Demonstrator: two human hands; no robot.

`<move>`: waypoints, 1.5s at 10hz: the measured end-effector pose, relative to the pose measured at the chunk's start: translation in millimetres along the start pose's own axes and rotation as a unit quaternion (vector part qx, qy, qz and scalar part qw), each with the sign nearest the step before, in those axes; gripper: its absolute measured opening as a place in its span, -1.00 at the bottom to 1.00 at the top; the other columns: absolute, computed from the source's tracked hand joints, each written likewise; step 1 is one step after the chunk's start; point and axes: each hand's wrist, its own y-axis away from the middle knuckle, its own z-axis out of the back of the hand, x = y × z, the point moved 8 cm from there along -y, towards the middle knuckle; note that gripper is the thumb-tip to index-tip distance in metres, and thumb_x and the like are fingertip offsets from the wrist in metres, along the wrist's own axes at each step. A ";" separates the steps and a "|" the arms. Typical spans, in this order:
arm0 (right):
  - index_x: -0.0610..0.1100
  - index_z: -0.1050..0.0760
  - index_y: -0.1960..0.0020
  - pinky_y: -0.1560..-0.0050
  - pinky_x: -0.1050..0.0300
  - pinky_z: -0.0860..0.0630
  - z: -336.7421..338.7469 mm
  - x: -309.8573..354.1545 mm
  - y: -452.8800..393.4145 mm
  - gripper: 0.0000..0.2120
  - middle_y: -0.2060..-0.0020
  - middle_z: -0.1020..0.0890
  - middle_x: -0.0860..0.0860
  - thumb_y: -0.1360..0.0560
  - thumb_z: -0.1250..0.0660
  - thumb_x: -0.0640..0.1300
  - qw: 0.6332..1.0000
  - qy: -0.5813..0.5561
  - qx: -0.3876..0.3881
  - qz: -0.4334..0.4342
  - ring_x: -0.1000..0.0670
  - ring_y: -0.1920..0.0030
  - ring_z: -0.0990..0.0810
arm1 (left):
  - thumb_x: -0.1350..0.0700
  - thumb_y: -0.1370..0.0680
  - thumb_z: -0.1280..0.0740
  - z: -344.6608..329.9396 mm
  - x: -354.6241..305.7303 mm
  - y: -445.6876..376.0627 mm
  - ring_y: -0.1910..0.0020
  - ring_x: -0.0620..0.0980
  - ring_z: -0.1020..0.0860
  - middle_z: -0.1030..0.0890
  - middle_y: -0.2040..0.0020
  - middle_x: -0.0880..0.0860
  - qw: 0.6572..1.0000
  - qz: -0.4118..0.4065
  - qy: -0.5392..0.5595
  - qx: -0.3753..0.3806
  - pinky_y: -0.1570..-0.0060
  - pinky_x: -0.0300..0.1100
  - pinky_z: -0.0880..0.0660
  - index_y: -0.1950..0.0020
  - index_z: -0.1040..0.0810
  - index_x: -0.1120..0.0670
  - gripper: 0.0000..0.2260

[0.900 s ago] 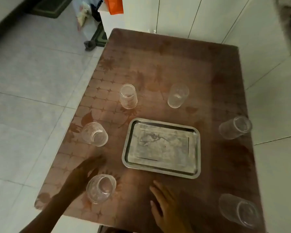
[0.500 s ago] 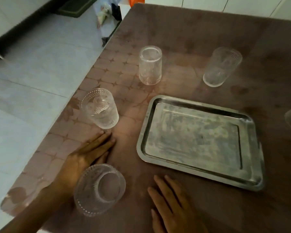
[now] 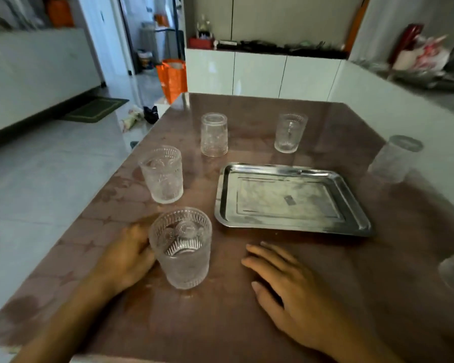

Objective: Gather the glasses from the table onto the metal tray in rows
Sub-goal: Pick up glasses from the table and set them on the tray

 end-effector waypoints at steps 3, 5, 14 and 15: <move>0.13 -0.47 -0.35 -0.41 0.24 -0.21 7.1 4.5 -3.8 -0.61 -0.41 -0.40 0.25 -0.56 -0.14 0.14 0.999 -0.041 0.008 -0.021 0.19 -0.43 -0.26 | -0.18 -0.10 -0.66 17.7 -99.8 54.6 -0.23 -0.32 -0.55 -0.56 -0.24 -0.30 0.970 -0.060 0.212 0.098 -0.09 -0.40 -0.55 -0.39 -0.29 -0.43 -0.07; 0.02 -0.59 -0.08 0.15 -0.04 -0.62 18.0 -6.1 -4.1 -0.45 0.12 -0.75 -0.04 -0.37 -0.27 0.44 0.868 -0.440 -0.010 -0.230 0.04 0.18 -0.68 | -0.07 -0.05 -0.70 24.5 -139.3 45.6 -0.13 -0.23 -0.62 -0.62 -0.16 -0.26 0.952 -0.128 0.276 -0.028 0.00 -0.45 -0.55 -0.25 -0.45 -0.27 -0.18; 0.10 -0.19 -0.37 0.11 0.03 -0.58 45.8 -94.6 -164.1 -0.30 -0.29 -0.51 0.01 -0.37 -0.50 0.11 0.954 -0.139 -0.239 -0.116 -0.10 -0.08 -0.59 | -0.50 -0.27 -0.20 -79.5 -133.7 -70.9 -0.33 0.04 -0.36 -0.47 -0.30 -0.02 0.984 0.016 -0.176 -0.025 -0.32 0.10 -0.28 -0.42 -0.33 -0.04 -0.15; 0.07 -0.17 -0.41 0.05 -0.02 -0.59 29.6 -96.8 -171.4 -0.26 -0.31 -0.50 -0.03 -0.38 -0.50 0.12 0.960 -0.120 -0.229 -0.106 -0.13 -0.15 -0.58 | -0.49 -0.27 -0.20 -82.1 -130.8 -71.4 -0.33 0.04 -0.36 -0.47 -0.31 -0.03 0.983 0.008 -0.181 -0.030 -0.32 0.08 -0.27 -0.51 -0.23 -0.08 -0.11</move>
